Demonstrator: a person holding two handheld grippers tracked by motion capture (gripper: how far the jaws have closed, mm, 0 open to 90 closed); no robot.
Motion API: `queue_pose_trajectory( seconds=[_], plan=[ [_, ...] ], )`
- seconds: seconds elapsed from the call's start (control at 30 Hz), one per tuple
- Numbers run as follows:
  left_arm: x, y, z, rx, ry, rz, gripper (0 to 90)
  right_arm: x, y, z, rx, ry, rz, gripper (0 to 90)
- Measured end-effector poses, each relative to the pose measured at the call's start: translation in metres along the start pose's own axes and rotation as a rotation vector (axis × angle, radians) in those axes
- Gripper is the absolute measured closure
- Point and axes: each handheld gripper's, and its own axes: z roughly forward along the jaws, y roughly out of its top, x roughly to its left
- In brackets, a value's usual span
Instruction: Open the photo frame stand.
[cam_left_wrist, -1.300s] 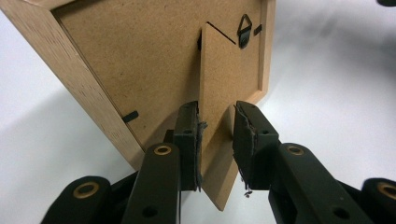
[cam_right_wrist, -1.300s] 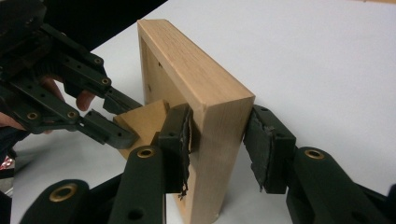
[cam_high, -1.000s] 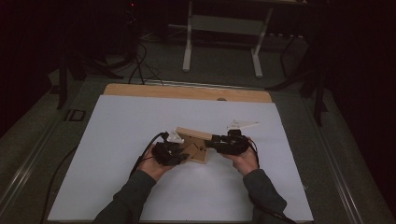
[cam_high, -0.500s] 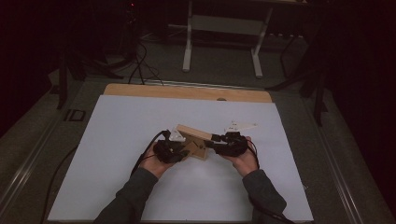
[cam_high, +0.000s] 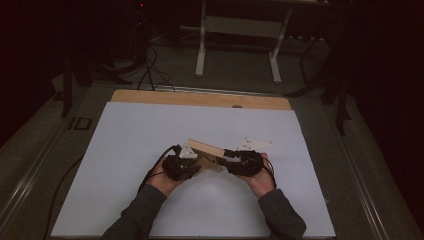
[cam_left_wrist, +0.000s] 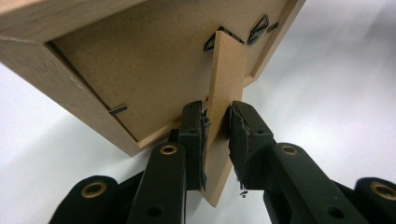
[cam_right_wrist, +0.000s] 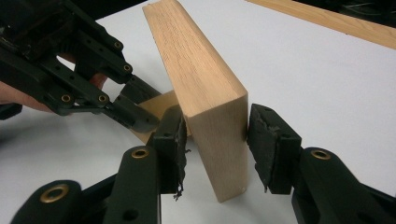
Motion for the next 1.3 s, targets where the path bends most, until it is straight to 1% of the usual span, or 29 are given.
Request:
queue_pose_trajectory(
  seconds=[0.17,0.2,0.27,0.5,0.57,0.6,0.67,0.83,0.93,1.0,1.1,1.3],
  plan=[
    [-0.002,-0.005,0.0,-0.004,-0.011,0.002,75.1,0.01,-0.003,-0.001,-0.001,-0.038,-0.043,57.7],
    [-0.002,-0.006,0.0,-0.002,-0.012,0.008,74.6,0.012,-0.004,-0.001,-0.001,-0.044,-0.051,57.6],
    [-0.002,-0.007,0.0,-0.004,-0.016,0.01,73.9,0.015,-0.005,-0.001,-0.002,-0.052,-0.059,57.7],
    [-0.006,-0.01,-0.001,-0.003,-0.032,0.02,71.1,0.022,-0.008,-0.002,-0.005,-0.083,-0.088,58.7],
    [-0.007,-0.011,-0.001,-0.003,-0.032,0.024,70.4,0.023,-0.008,-0.002,-0.008,-0.085,-0.094,58.7],
    [-0.007,-0.012,-0.001,-0.001,-0.036,0.021,70.4,0.026,-0.009,-0.003,-0.004,-0.095,-0.109,59.0],
    [-0.006,-0.013,-0.001,-0.002,-0.038,0.023,70.3,0.028,-0.009,-0.003,-0.004,-0.102,-0.125,59.2],
    [-0.007,-0.015,-0.001,0.001,-0.042,0.027,69.9,0.033,-0.01,-0.004,0.003,-0.119,-0.137,59.3],
    [-0.009,-0.015,-0.002,0.005,-0.04,0.037,69.1,0.035,-0.012,-0.004,0.001,-0.122,-0.135,59.3],
    [-0.012,-0.016,-0.002,0.007,-0.031,0.053,68.4,0.036,-0.013,-0.004,0.0,-0.123,-0.134,59.2],
    [-0.013,-0.018,-0.003,0.008,-0.033,0.058,67.2,0.038,-0.014,-0.005,0.001,-0.127,-0.138,59.3],
    [-0.011,-0.023,-0.004,0.006,-0.046,0.049,66.8,0.043,-0.015,-0.005,0.006,-0.14,-0.158,59.2]
  ],
)
